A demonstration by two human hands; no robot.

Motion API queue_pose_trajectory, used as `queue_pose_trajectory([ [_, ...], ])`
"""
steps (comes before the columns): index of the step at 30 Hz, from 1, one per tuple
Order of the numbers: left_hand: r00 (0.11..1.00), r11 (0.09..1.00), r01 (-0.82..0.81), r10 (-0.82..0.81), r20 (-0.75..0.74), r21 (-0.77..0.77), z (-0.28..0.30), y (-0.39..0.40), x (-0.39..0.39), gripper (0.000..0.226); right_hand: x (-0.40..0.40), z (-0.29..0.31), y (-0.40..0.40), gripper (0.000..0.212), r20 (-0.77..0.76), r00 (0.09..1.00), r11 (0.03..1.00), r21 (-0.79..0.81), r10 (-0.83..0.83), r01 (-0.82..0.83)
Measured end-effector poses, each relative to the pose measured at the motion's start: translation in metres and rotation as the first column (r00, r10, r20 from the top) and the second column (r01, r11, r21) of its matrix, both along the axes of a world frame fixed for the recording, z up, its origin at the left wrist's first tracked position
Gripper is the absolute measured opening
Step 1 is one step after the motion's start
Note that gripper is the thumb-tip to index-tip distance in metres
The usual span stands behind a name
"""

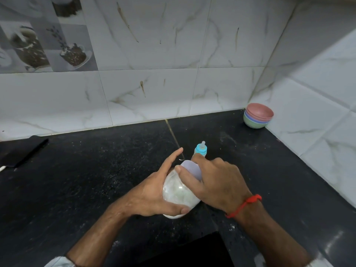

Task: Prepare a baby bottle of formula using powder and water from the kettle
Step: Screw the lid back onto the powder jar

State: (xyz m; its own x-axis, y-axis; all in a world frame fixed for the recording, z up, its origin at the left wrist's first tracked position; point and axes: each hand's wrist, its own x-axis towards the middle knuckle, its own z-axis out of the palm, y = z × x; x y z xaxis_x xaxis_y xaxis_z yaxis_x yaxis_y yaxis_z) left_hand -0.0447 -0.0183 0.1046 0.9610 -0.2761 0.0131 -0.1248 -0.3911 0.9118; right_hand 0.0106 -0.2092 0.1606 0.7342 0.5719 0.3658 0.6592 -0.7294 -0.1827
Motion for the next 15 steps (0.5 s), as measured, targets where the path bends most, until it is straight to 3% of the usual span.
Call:
queue_pose_trajectory([
  [2,0.999,0.999,-0.032,0.032,0.015,-0.001,-0.001,0.000,0.000,0.135,0.002,-0.004,0.000,0.075,0.013,0.999,0.999,0.038,0.031,-0.032],
  [7,0.998,0.999,-0.020,0.022,0.061,-0.037,0.005,0.007,0.001,0.135,0.020,-0.009,-0.011,0.070,0.107,0.916,0.922,0.000,0.385,-0.388],
  [11,0.991,0.995,-0.090,0.085,0.099,0.041,0.006,-0.006,0.002,0.139,0.028,-0.021,-0.007,0.057,0.218,0.908,0.922,0.069,0.359,-0.381],
  [15,0.973,0.960,-0.191,0.158,0.166,0.207,0.007,-0.007,0.006,0.139,0.023,-0.031,0.005,0.060,0.236,0.950,0.962,0.135,0.203,-0.239],
])
